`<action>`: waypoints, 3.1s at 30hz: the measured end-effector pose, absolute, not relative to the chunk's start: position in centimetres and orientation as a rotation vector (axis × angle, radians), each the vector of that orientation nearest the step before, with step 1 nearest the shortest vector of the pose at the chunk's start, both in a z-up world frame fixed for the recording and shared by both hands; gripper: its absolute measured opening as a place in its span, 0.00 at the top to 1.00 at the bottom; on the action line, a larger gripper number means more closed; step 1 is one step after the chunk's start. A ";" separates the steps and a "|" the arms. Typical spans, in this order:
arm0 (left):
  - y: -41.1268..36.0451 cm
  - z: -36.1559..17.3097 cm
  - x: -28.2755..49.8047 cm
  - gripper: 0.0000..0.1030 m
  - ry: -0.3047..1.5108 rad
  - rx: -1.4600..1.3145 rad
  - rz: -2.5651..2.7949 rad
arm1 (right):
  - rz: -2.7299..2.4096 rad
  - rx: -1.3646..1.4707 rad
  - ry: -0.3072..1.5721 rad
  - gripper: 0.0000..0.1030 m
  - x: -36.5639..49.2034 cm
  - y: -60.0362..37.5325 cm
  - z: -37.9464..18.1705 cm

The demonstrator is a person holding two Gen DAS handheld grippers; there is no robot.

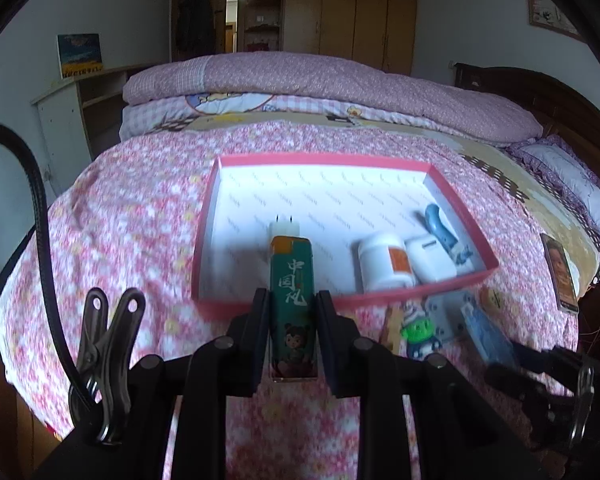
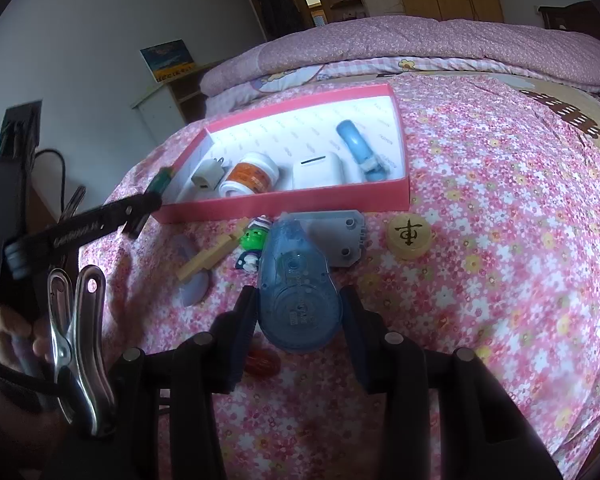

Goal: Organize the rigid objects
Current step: 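Carry the green tube into the tray with the left tool while the right tool carries the blue dispenser, then open both tools and withdraw them from the tray over the remaining items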

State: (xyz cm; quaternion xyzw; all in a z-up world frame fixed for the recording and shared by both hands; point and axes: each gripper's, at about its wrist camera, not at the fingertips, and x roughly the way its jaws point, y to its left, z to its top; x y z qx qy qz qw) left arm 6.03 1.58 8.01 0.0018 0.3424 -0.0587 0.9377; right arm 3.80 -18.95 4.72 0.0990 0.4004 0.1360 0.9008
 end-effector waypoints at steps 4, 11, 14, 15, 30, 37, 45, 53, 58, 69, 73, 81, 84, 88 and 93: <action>1.0 8.6 7.4 0.77 0.688 0.016 -0.126 | 0.280 0.207 0.820 0.59 3.9 -19.1 5.0; 0.0 8.7 9.7 0.77 0.686 0.029 -0.141 | 0.286 0.208 0.811 0.59 4.6 -19.4 5.8; -0.3 8.4 10.8 0.77 0.695 0.037 -0.141 | 0.297 0.203 0.804 0.59 5.2 -19.4 6.2; -0.4 8.3 11.2 0.77 0.700 0.037 -0.141 | 0.302 0.203 0.803 0.59 5.4 -19.4 6.2; -0.7 6.8 15.0 0.77 0.720 0.021 -0.138 | 0.336 0.175 0.750 0.59 9.8 -19.2 8.8; -0.9 6.8 16.2 0.73 0.712 0.020 -0.124 | 0.334 0.176 0.746 0.59 12.2 -18.4 8.7; -0.7 6.8 16.8 0.54 0.720 -0.009 -0.125 | 0.327 0.167 0.749 0.59 15.1 -17.6 8.8; -1.2 6.5 16.6 0.49 0.712 0.040 -0.115 | 0.320 0.169 0.772 0.59 17.8 -16.8 8.0; -1.0 6.3 16.5 0.48 0.709 0.040 -0.103 | 0.316 0.163 0.795 0.59 19.1 -16.2 7.3; -0.3 5.9 16.6 0.48 0.730 0.021 -0.092 | 0.307 0.171 0.844 0.58 20.2 -16.1 6.3; -0.4 6.1 16.4 0.48 0.726 0.025 -0.093 | 0.305 0.148 0.832 0.58 20.0 -15.8 6.7; -0.4 6.6 15.6 0.48 0.717 0.020 -0.090 | 0.307 0.154 0.809 0.51 19.0 -15.9 7.7; -0.2 6.8 15.3 0.48 0.716 0.014 -0.089 | 0.308 0.154 0.804 0.51 18.5 -15.9 8.0; -0.1 7.2 14.6 0.48 0.710 0.009 -0.089 | 0.311 0.160 0.798 0.51 17.7 -16.0 8.4; -0.1 7.5 14.0 0.48 0.707 0.005 -0.089 | 0.310 0.159 0.792 0.51 16.9 -16.0 8.8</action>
